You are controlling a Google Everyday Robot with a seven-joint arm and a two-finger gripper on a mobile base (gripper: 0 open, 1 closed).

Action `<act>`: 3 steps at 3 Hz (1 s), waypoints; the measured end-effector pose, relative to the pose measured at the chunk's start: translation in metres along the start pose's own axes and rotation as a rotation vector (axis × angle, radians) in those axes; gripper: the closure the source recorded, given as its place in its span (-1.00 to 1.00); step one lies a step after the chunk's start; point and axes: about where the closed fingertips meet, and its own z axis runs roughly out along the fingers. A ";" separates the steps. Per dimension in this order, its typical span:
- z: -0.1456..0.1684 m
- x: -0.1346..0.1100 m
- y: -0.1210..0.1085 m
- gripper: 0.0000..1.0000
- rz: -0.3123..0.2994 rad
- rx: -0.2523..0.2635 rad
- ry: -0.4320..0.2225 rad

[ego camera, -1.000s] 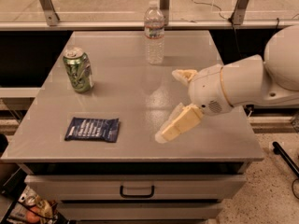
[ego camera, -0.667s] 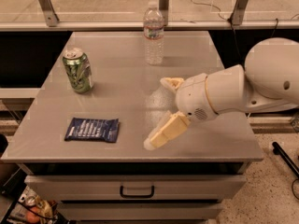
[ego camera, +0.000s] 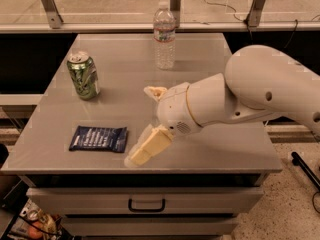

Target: Pick rxbar blueberry

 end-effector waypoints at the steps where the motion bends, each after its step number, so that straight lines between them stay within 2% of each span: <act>1: 0.022 -0.003 0.000 -1.00 0.024 0.006 0.003; 2: 0.038 -0.001 -0.001 -1.00 0.063 0.004 -0.005; 3: 0.063 -0.010 0.009 -1.00 0.108 0.027 -0.027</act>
Offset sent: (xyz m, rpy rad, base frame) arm 0.0194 0.0410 -0.0383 0.0463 0.0968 -0.0699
